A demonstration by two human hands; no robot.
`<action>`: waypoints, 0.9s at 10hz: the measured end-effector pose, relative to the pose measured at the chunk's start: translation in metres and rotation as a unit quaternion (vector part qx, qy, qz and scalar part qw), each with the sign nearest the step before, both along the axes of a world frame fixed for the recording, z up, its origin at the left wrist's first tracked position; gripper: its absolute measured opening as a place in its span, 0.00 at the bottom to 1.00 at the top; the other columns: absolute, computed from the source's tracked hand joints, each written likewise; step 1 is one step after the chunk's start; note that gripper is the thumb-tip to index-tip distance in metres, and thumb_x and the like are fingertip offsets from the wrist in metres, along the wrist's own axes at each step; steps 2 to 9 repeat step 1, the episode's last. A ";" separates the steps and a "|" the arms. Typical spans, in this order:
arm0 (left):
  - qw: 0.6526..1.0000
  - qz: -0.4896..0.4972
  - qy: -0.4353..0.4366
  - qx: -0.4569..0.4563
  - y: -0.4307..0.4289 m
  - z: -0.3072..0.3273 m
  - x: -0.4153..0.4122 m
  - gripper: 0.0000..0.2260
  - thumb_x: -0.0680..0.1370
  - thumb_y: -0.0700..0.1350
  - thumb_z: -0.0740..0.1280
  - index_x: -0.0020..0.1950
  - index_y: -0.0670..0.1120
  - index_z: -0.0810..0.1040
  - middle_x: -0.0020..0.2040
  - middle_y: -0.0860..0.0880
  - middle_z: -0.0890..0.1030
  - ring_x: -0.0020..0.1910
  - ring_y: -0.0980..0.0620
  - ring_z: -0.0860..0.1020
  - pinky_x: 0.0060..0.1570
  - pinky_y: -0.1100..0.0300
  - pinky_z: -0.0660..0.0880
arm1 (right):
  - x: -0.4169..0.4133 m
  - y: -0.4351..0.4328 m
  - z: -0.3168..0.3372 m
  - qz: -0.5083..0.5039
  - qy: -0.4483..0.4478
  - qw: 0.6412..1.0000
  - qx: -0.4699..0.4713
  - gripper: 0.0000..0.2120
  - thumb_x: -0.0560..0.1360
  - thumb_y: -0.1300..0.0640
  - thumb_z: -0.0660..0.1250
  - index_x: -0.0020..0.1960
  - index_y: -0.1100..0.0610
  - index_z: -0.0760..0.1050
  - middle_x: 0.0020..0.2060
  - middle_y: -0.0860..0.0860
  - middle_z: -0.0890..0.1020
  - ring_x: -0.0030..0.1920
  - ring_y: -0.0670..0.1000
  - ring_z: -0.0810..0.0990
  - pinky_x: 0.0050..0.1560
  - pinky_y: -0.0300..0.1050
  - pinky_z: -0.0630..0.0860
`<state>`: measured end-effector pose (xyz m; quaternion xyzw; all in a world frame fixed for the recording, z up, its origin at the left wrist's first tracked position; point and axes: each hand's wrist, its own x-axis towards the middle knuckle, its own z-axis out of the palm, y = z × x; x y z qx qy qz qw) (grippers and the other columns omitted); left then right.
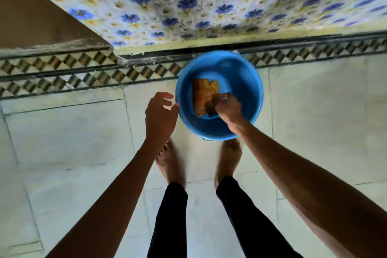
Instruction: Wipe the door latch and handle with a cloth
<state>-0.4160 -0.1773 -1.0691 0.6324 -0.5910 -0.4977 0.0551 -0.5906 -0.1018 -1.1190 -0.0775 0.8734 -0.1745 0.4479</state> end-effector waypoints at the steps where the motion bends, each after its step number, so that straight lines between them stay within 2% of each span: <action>1: 0.998 -0.007 0.020 0.061 0.009 0.043 0.006 0.07 0.79 0.42 0.72 0.56 0.45 0.80 0.46 0.49 0.84 0.48 0.44 0.83 0.48 0.54 0.77 | 0.011 0.012 0.077 -0.031 -0.103 0.993 -0.049 0.08 0.74 0.60 0.64 0.51 0.51 0.77 0.48 0.55 0.85 0.45 0.54 0.83 0.52 0.51 0.79; 9: 0.998 -0.007 0.020 0.061 0.009 0.043 0.006 0.07 0.79 0.42 0.72 0.56 0.45 0.80 0.46 0.49 0.84 0.48 0.44 0.83 0.48 0.54 0.77 | 0.011 0.012 0.077 -0.031 -0.103 0.993 -0.049 0.08 0.74 0.60 0.64 0.51 0.51 0.77 0.48 0.55 0.85 0.45 0.54 0.83 0.52 0.51 0.79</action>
